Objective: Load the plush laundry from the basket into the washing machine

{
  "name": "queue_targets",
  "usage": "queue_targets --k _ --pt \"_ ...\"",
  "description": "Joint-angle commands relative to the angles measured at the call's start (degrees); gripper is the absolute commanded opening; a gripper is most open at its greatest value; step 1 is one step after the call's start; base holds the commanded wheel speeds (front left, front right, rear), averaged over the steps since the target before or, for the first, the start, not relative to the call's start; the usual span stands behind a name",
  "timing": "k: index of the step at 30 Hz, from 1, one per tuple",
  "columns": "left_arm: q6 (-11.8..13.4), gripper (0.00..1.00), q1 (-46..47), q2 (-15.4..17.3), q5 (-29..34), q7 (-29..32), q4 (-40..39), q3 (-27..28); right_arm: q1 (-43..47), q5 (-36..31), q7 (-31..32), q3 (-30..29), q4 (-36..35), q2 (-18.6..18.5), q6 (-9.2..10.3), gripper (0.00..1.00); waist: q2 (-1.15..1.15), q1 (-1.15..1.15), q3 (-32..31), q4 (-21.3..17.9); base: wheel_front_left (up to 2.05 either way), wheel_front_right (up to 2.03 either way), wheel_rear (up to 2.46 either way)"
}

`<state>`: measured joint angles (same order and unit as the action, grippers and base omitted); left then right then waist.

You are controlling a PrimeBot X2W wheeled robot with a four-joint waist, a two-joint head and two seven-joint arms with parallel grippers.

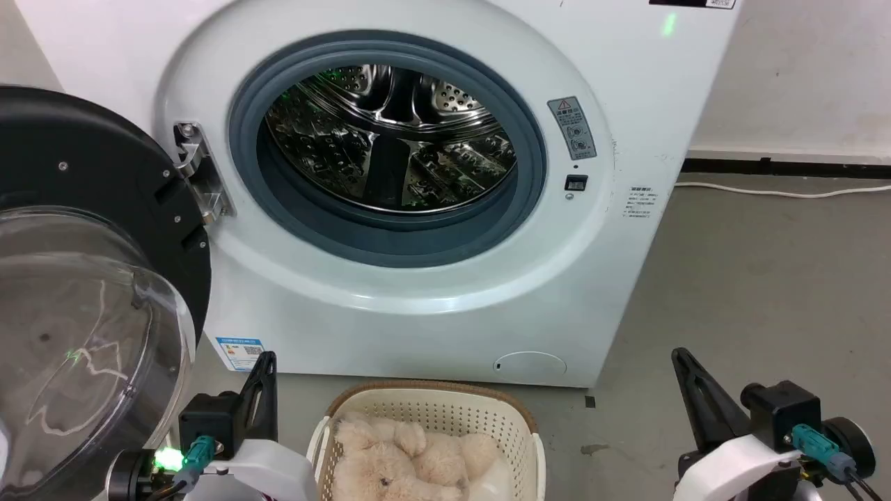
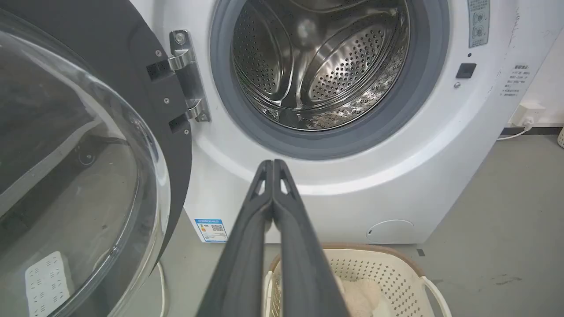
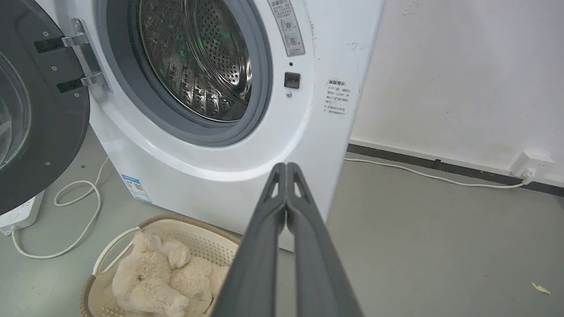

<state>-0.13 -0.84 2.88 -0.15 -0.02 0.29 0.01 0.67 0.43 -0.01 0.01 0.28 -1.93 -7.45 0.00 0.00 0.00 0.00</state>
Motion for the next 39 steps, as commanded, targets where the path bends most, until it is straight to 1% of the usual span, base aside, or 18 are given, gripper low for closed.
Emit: queue_targets --k 1,35,36,39 --pt "0.13 0.00 0.84 -0.01 0.15 0.02 -0.29 -0.01 -0.67 -0.43 0.01 -0.01 -0.28 -0.12 -0.03 0.00 0.00 0.00 0.00 0.00 0.00 0.00 0.00" --pt "0.13 0.00 0.84 -0.01 0.15 0.02 -0.29 -0.01 -0.67 -0.43 0.01 -0.01 -0.28 -0.12 -0.03 0.00 0.00 0.00 0.00 0.00 0.00 0.00 0.00" --pt "0.01 1.00 -0.01 0.00 -0.03 -0.03 0.00 -0.04 0.01 0.07 -0.04 -0.02 0.01 0.00 0.00 1.00 0.00 0.00 0.00 0.00 0.00 0.00 0.00" --pt "0.00 1.00 -0.04 0.00 -0.01 0.00 0.03 -0.02 0.02 0.03 -0.01 0.00 0.04 0.00 0.01 1.00 0.00 0.00 0.00 0.00 0.00 0.00 0.00"
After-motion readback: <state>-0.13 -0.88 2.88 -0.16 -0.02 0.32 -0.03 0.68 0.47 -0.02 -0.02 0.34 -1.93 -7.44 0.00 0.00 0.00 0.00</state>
